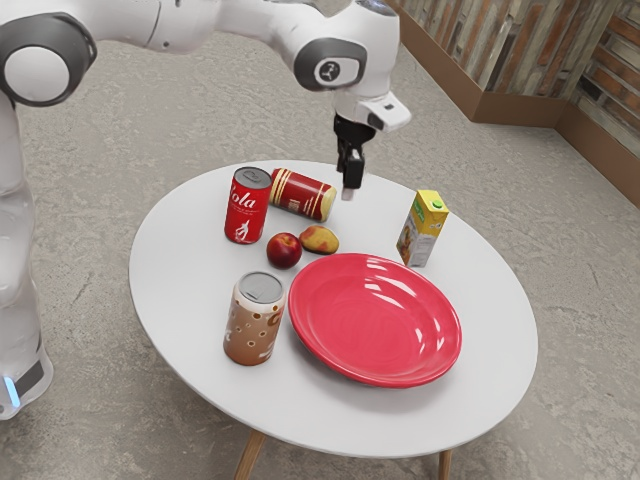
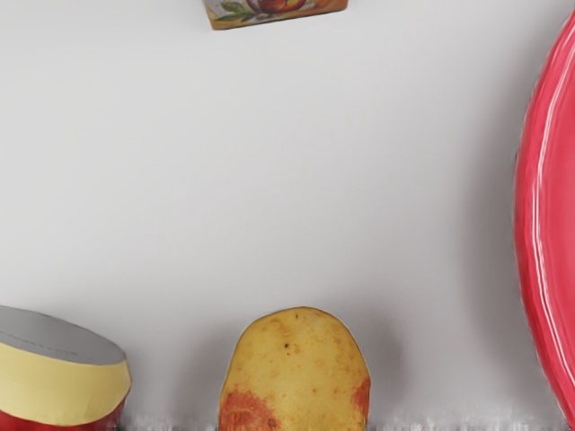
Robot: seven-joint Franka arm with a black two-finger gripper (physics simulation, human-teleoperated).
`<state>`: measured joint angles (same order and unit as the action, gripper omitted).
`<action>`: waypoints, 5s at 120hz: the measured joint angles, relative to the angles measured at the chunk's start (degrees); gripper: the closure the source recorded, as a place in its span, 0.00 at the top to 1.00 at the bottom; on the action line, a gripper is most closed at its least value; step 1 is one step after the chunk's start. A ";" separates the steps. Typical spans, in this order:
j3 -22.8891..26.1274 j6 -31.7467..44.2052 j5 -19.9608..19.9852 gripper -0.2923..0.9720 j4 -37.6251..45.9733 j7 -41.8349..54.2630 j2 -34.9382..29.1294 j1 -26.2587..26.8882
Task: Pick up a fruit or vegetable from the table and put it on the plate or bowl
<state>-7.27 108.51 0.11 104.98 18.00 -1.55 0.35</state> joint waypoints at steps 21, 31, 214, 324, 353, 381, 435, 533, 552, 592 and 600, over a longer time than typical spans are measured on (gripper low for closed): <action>0.03 1.37 0.05 0.77 1.50 0.91 0.34 -2.35; 0.13 1.84 0.10 0.77 1.76 1.25 0.39 -3.48; 0.29 5.77 0.58 0.77 6.02 1.45 0.15 -3.49; 0.44 10.99 1.54 0.77 11.28 -0.41 -0.28 -2.76; 0.59 12.69 1.56 0.77 13.11 -0.60 -0.46 -2.63; 0.51 13.94 1.65 0.77 13.95 -0.70 -0.06 -1.42; 0.24 16.25 2.51 0.77 15.39 -0.76 0.52 -2.12; 0.40 19.39 4.52 0.51 16.94 -1.19 2.19 -1.77; 0.18 19.26 5.01 0.50 17.03 -1.45 1.28 -1.10; 4.13 16.29 4.96 0.50 18.43 -1.94 -7.95 -2.35; 7.04 15.67 4.98 0.50 19.00 -2.01 -9.26 -2.04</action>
<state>-0.23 124.18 5.09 123.99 15.99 -10.80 -1.68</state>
